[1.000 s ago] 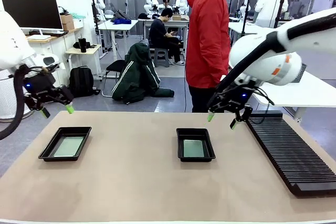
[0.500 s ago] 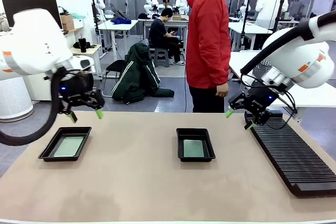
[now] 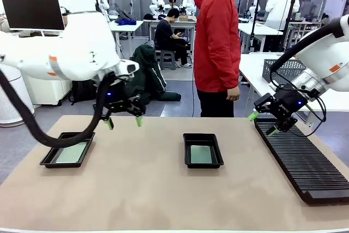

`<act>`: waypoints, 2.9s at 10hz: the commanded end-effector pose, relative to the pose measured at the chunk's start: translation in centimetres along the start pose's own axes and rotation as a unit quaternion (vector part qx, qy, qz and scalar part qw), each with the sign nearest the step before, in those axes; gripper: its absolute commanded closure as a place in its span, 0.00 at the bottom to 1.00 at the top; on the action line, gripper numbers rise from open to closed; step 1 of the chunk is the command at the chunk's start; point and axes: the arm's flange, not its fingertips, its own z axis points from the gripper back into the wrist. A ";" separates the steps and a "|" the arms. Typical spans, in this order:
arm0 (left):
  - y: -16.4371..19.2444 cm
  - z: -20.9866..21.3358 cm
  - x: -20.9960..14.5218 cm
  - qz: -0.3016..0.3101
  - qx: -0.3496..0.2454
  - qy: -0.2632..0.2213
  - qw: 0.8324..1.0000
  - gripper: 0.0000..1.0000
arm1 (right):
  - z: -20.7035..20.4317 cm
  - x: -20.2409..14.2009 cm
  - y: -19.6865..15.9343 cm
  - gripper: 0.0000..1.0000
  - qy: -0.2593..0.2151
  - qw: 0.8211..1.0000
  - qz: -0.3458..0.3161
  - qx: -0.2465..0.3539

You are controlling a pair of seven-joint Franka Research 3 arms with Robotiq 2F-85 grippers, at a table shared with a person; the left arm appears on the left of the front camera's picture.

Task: Inspect and transfer BCBs to ESD trays.
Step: Pick up the ESD tray and place it on the left side of the table.

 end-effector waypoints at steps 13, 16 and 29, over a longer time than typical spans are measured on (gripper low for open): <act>-19.4 -12.6 5.0 -0.010 0.072 -0.004 0.997 0.00 | 0.9 0.2 -1.8 0.00 0.004 1.000 0.017 0.011; -19.6 -15.8 5.7 -0.006 0.066 0.002 0.998 0.00 | 0.9 0.2 -1.8 0.00 0.004 1.000 0.017 0.011; -18.2 -19.4 6.0 0.001 0.074 -0.019 0.997 0.39 | 0.9 0.2 -1.8 0.00 0.004 1.000 0.017 0.011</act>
